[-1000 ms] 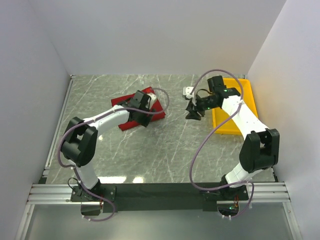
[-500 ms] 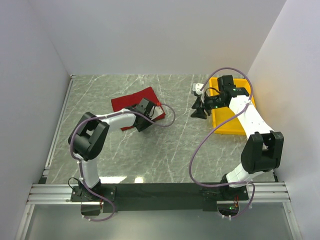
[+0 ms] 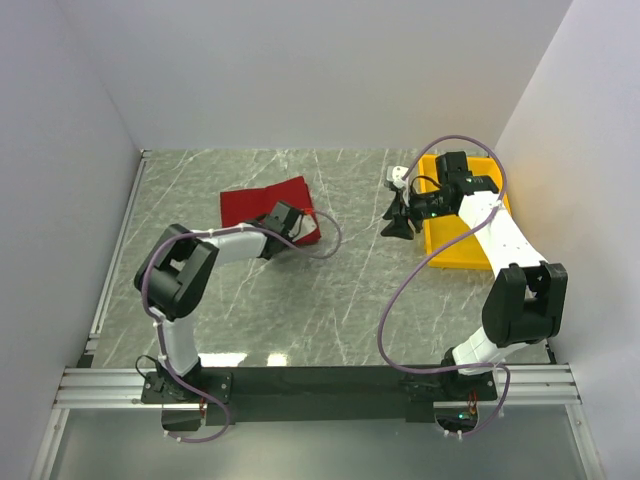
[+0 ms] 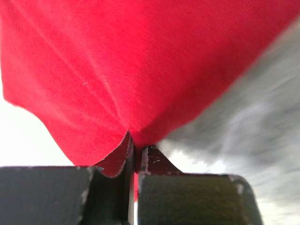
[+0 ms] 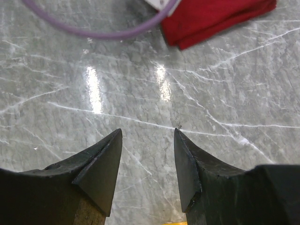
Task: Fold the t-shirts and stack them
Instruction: Neatly place the folded tshirt to the corner
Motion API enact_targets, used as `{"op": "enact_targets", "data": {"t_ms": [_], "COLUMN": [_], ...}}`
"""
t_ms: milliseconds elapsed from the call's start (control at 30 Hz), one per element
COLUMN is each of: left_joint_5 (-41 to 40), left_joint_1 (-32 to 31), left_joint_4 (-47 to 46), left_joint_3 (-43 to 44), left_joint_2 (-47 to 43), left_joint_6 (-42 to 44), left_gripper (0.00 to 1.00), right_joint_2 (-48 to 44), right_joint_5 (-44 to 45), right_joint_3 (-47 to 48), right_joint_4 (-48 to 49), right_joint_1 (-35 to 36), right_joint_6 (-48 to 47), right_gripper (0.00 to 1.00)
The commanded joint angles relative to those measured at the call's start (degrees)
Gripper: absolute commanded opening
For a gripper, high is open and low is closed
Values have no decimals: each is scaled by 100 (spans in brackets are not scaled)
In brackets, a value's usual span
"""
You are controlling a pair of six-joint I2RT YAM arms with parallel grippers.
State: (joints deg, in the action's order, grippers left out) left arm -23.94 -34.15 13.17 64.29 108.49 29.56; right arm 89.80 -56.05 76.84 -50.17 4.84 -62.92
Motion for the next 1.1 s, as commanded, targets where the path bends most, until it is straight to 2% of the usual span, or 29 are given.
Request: {"op": "enact_targets", "data": {"t_ms": [0,200,500,700,933,967,1033,1067], "left_joint_5": [-190,-119,-32,153,100,57,48,83], "left_joint_1": [513,1242,2447,2965,3178,3178,3178,3169], "left_joint_4": [221,108,-394,-851,-772,-763,-711,-650], "left_joint_3": [-338,-962,-1402,-1876,-1579,-1552,-1516,-1499], "left_joint_2": [-424,-1004,-1137,-1295,-1163,-1163,-1303,-1460], "left_joint_6": [102,699,1183,1535,1482,1421,1377,1316], "left_gripper": [1,1,1,1,2,8,42,69], "right_joint_2": [-165,-42,29,108,240,249,266,257], "right_joint_5": [-204,-318,-503,-661,-749,-732,-688,-679], "right_joint_3": [-11,-20,-143,-117,24,33,16,7], "right_joint_4": [51,78,52,-71,-194,-203,-203,-195], "right_joint_1": [-53,-71,-185,-256,-264,-264,-264,-273], "right_joint_6": [34,77,16,-116,-239,-256,-283,-291], "right_gripper": [55,55,57,57,57,57,57,57]}}
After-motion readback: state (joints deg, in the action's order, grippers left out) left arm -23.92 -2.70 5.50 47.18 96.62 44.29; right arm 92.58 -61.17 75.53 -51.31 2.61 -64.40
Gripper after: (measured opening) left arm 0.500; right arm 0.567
